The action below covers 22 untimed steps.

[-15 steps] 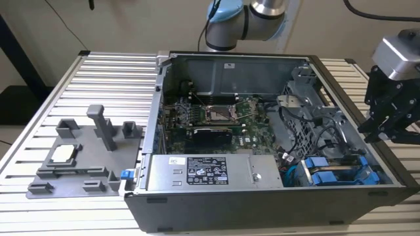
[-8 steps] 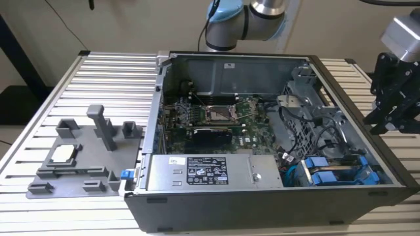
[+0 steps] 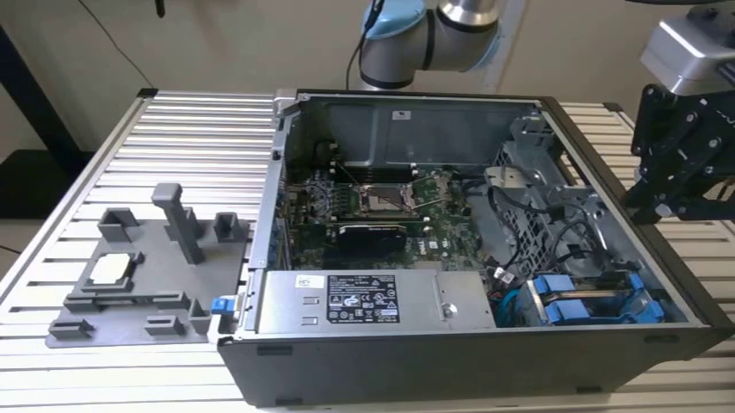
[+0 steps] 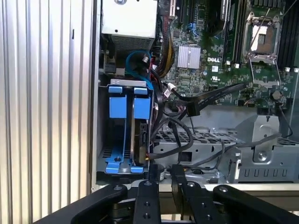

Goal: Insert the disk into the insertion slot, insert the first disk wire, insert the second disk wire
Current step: 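Insert the first disk wire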

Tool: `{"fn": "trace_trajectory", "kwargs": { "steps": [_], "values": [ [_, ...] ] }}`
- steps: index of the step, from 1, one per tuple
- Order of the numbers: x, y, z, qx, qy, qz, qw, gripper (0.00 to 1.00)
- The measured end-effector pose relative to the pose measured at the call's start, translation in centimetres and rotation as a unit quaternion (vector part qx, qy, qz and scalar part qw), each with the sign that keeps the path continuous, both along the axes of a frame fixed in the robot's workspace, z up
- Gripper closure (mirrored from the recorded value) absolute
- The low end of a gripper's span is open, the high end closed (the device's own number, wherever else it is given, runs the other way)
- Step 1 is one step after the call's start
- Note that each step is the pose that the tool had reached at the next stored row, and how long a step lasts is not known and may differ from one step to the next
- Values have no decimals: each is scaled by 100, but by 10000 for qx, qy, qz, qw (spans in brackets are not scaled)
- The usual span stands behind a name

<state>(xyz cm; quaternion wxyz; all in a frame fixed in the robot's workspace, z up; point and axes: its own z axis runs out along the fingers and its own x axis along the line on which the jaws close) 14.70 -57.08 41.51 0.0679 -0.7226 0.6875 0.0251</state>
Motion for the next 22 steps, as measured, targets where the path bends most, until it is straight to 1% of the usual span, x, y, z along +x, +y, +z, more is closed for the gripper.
{"fn": "trace_trajectory", "kwargs": {
  "steps": [5, 9, 10, 12, 13, 14, 15, 16, 18, 19, 20, 22],
  "values": [
    [-187, 81, 0, 0, -1, 0, 10000, 73],
    [-302, 163, 0, -3, -19, 0, 10000, 73],
    [-329, 184, 0, -5, -32, 0, 10000, 73],
    [-385, 224, -3, -13, -82, 0, 10000, 73],
    [-403, 253, -9, -28, -108, 0, 9999, 73],
    [-414, 286, -14, -55, -128, 1, 9999, 73],
    [-421, 314, -19, -99, -144, 1, 9998, 73],
    [-425, 333, -21, -167, -155, 3, 9997, 73],
    [-431, 352, -25, -321, -161, 16, 9994, 73],
    [-441, 364, -28, -386, -163, 18, 9991, 73],
    [-456, 383, -32, -438, -168, 19, 9989, 73],
    [-491, 427, -45, -510, -182, 19, 9985, 73]
  ]
}}
